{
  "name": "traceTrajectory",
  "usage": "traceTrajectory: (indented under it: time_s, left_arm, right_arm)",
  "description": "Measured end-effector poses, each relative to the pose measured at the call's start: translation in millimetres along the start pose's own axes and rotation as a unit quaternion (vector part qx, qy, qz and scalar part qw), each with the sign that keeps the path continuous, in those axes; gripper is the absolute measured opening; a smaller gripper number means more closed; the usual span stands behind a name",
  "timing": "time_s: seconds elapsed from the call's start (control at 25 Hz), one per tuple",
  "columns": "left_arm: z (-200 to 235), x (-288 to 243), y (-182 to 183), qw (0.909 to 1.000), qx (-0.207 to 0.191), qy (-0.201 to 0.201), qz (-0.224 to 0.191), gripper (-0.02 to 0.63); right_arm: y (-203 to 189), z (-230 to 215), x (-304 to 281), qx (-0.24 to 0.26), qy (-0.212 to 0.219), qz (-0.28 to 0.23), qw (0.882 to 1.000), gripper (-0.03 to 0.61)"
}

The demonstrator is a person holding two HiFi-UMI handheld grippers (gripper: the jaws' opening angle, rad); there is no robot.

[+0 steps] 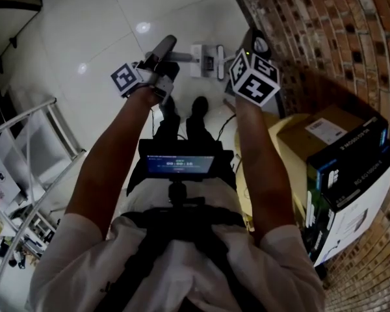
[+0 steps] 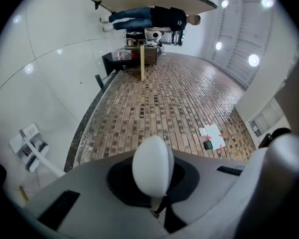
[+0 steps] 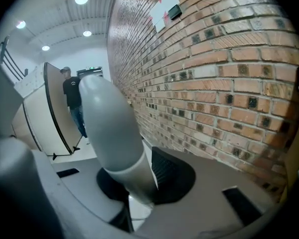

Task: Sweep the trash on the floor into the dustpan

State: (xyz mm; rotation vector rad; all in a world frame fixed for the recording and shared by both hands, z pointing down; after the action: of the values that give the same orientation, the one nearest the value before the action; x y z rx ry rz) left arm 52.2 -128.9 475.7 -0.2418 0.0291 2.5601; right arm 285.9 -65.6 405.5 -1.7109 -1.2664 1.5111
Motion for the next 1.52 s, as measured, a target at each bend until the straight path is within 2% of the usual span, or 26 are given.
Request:
traceTrajectory:
  time_s: [0.12, 0.24, 0.32, 0.44, 0.64, 0.88, 1.12, 1.28, 1.4, 1.52]
  left_arm:
    - [-1.0, -1.8, 0.5, 1.0, 0.005, -0.004, 0.005, 0.0]
    - [1.8, -0.6, 6.3, 1.0, 0.003, 0.001, 0.003, 0.0]
    - [3.7, 0.4, 11.9, 1.0, 0.001, 0.007, 0.0, 0.0]
    - [5.2, 0.6, 16.1, 1.0, 0.001, 0.007, 0.0, 0.0]
    - [5.5, 1.3, 15.6, 1.0, 0.001, 0.003, 0.003, 0.0]
    - [7.0, 2.7, 17.3, 1.0, 0.003, 0.003, 0.006, 0.0]
    - [7.5, 4.5, 18.5, 0.9999, 0.004, 0.002, 0.011, 0.0]
    - [7.8, 5.8, 20.2, 0.9999, 0.007, 0.001, 0.013, 0.0]
    - [7.4, 8.7, 24.1, 0.9999, 0.01, -0.003, 0.014, 0.0]
    - [9.3, 13.7, 28.8, 0.9999, 0.007, -0.002, 0.01, 0.0]
  right_arm:
    - [-5.3, 15.8, -9.4, 0.006, 0.04, 0.007, 0.999, 0.049]
    - [-13.4, 40.0, -12.9, 0.043, 0.118, 0.038, 0.991, 0.084]
    - [-19.2, 56.5, -12.7, 0.059, 0.181, 0.057, 0.98, 0.1]
    - [-29.2, 74.7, -11.4, 0.066, 0.263, 0.085, 0.959, 0.161]
    - [-37.1, 90.2, -11.2, 0.078, 0.326, 0.111, 0.936, 0.19]
    - [-48.4, 111.3, -10.1, 0.11, 0.408, 0.163, 0.892, 0.216]
    - [-55.4, 130.1, -10.0, 0.149, 0.467, 0.206, 0.847, 0.216]
    - [-66.8, 140.9, -10.2, 0.201, 0.477, 0.238, 0.822, 0.227]
    - [-72.6, 149.0, -13.6, 0.218, 0.473, 0.249, 0.816, 0.227]
    - [-75.5, 153.3, -14.9, 0.215, 0.469, 0.25, 0.819, 0.227]
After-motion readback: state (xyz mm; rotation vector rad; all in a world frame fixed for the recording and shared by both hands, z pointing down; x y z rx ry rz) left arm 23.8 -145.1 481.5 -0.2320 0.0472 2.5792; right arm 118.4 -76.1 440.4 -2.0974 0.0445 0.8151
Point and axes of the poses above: the fingertips, and each gripper's own axes: x backward along the fingers, z to its left, y out of its top, the point moved 5 cm from there along x, backward along the fingers, and after that the axes turned 15 degrees about y, right-handed, at the moved point
